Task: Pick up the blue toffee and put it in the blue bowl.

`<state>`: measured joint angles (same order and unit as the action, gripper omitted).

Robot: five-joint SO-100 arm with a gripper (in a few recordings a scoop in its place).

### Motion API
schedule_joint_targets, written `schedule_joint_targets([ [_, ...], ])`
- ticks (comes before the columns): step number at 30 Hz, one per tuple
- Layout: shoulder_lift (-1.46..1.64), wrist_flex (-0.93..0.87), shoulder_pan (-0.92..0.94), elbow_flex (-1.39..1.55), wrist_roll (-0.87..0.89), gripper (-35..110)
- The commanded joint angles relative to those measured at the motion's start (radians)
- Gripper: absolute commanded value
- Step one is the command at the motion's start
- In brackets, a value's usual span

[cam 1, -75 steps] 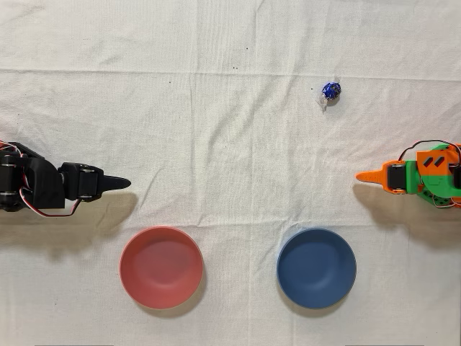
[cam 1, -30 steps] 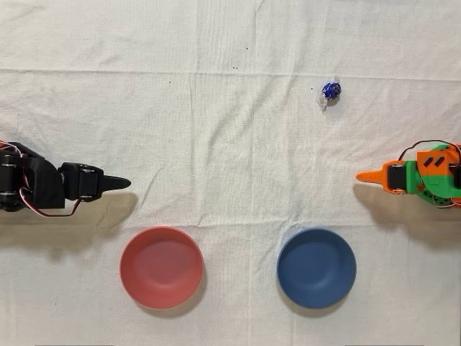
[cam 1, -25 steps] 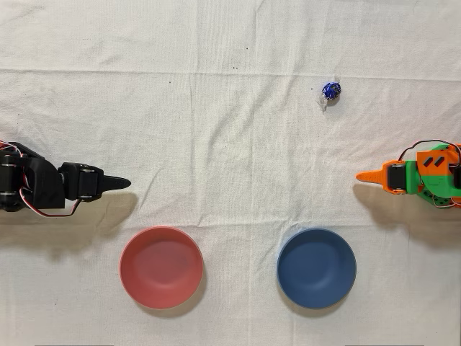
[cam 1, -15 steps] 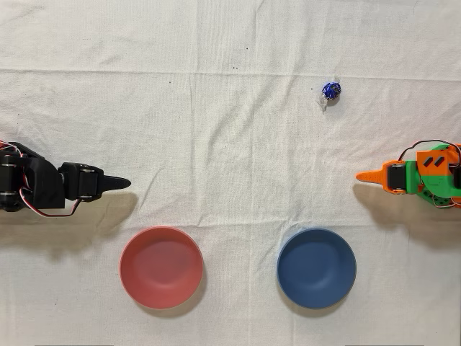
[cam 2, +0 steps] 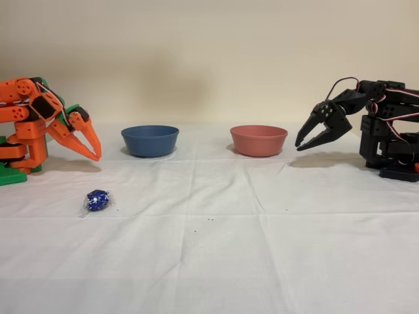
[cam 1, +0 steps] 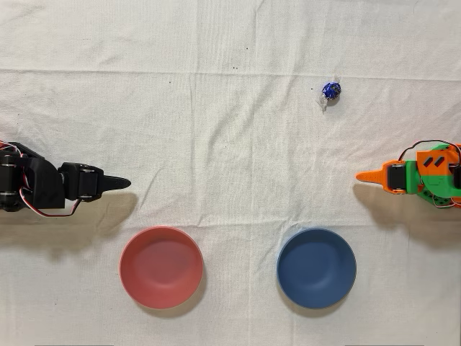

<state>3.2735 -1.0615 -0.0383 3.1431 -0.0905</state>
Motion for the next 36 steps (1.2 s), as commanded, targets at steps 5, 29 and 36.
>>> schedule_joint_targets([
  [5, -0.017, 0.035, 0.002, -0.041, -0.112, 0],
  [29, -0.684, 0.071, 0.230, -0.808, -0.164, 0],
  [36, -0.905, 0.069, 0.419, -0.991, -0.031, 0],
])
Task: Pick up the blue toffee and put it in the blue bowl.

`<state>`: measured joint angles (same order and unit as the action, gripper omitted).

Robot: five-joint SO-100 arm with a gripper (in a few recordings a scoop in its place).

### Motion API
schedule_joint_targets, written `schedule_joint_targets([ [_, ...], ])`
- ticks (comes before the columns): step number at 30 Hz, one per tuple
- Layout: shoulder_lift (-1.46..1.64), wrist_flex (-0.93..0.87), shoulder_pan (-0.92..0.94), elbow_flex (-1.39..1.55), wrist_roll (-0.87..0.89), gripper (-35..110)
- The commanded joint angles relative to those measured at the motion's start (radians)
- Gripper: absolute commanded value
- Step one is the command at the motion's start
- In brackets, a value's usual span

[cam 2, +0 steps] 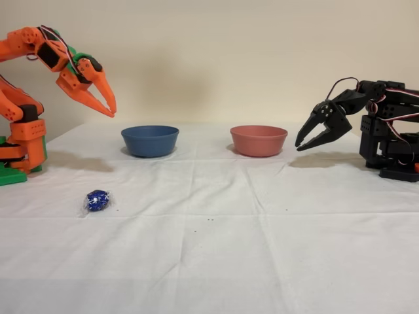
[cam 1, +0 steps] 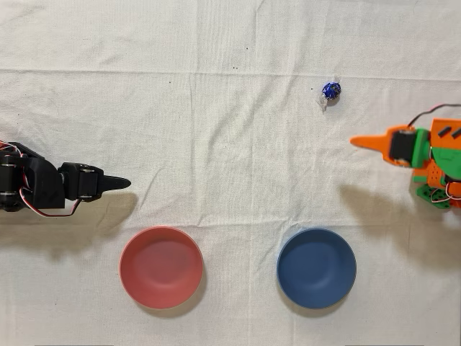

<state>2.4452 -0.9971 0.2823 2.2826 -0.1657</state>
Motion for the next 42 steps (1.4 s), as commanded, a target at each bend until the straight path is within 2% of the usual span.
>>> schedule_joint_targets([
  [1, -0.110, 0.005, 0.123, -0.155, 0.044, 0],
  [14, -0.376, -0.049, 0.293, -0.250, 0.143, 0],
  [19, -0.448, -0.071, 0.311, -0.259, -0.054, 0],
  [22, -0.471, -0.071, 0.325, -0.265, -0.186, 5],
  [31, -0.558, -0.091, 0.334, -0.342, -0.094, 13],
  [42, -0.617, -0.098, 0.385, -0.313, -0.043, 39],
])
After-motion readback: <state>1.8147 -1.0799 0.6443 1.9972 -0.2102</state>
